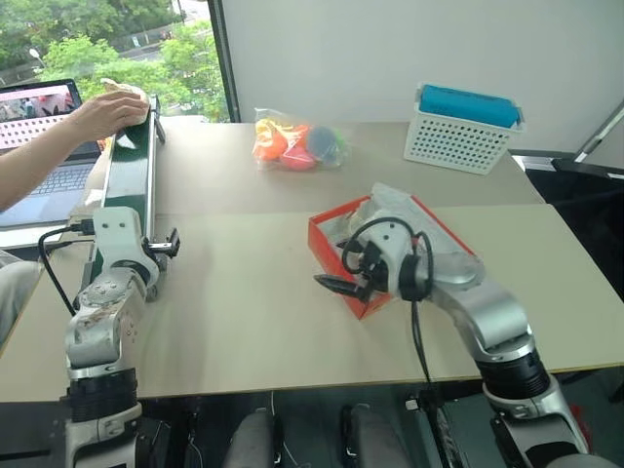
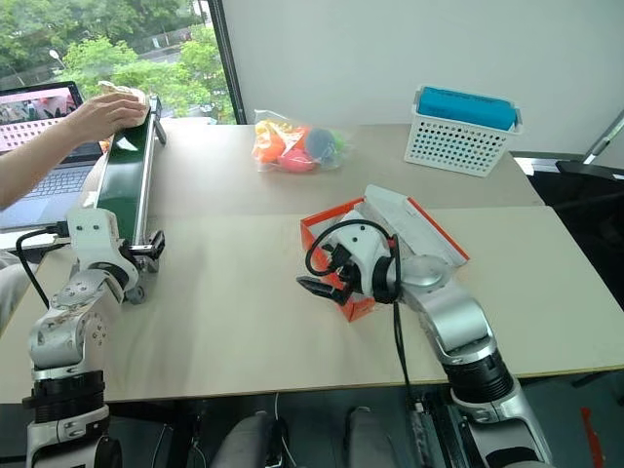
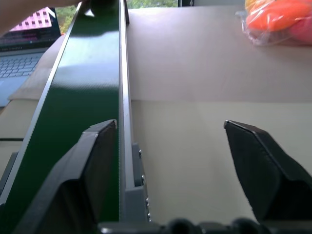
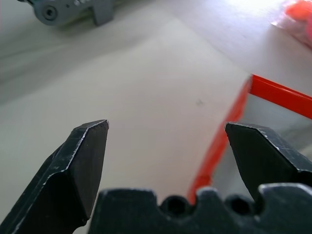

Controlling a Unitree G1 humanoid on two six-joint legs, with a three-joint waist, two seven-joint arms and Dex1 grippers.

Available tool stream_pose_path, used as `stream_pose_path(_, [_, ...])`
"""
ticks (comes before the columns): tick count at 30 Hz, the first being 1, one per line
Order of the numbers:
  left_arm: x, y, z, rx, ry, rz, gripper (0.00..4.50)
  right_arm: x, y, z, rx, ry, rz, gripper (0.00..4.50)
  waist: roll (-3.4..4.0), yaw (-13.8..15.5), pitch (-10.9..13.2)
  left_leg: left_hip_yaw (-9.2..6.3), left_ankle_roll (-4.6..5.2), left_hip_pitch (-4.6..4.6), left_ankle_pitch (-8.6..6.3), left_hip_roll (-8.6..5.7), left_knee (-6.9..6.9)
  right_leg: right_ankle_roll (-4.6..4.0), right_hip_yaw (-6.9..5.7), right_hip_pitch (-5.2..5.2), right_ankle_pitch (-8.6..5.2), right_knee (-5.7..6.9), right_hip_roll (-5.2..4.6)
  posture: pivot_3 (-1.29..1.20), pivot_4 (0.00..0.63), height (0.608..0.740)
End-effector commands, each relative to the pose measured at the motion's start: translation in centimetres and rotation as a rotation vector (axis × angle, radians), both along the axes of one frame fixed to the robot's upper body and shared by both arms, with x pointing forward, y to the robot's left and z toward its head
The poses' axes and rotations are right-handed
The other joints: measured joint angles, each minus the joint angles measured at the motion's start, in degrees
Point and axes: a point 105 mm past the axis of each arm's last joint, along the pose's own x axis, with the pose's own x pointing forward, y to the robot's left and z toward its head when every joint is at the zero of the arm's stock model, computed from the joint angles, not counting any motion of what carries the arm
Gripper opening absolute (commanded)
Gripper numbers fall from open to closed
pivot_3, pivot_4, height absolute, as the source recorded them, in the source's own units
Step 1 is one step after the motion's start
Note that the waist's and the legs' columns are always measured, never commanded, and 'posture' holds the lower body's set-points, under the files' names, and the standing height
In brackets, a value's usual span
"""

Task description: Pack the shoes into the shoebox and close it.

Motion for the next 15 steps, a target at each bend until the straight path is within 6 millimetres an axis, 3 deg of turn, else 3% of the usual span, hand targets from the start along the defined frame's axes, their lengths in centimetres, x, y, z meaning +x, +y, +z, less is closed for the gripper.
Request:
stream_pose_path(1, [0.0, 1.2, 1.2, 0.046, -0.014, 0.041, 4.45, -0.3, 0.9, 1.6, 0.069, -0.069, 0.018, 4.50, -0.01, 0.03, 0.00, 0.00, 0.00, -0.01, 0.00, -0.01, 0.00, 0.00, 0.00, 0.00, 0.00, -0.01, -0.01, 0.00, 0.150, 0.699])
stream_pose_path(15, [0.5, 1.0, 0.8, 0.069, 0.034, 0.041, 4.45, 1.2, 0.9, 0.5, 0.031, -0.055, -0.101, 4.50, -0.04, 0.07, -0.01, 0.00, -0.01, -0.01, 0.00, -0.01, 0.00, -0.01, -0.02, -0.01, 0.00, 0.01, -0.04, 0.00, 0.150, 0.699])
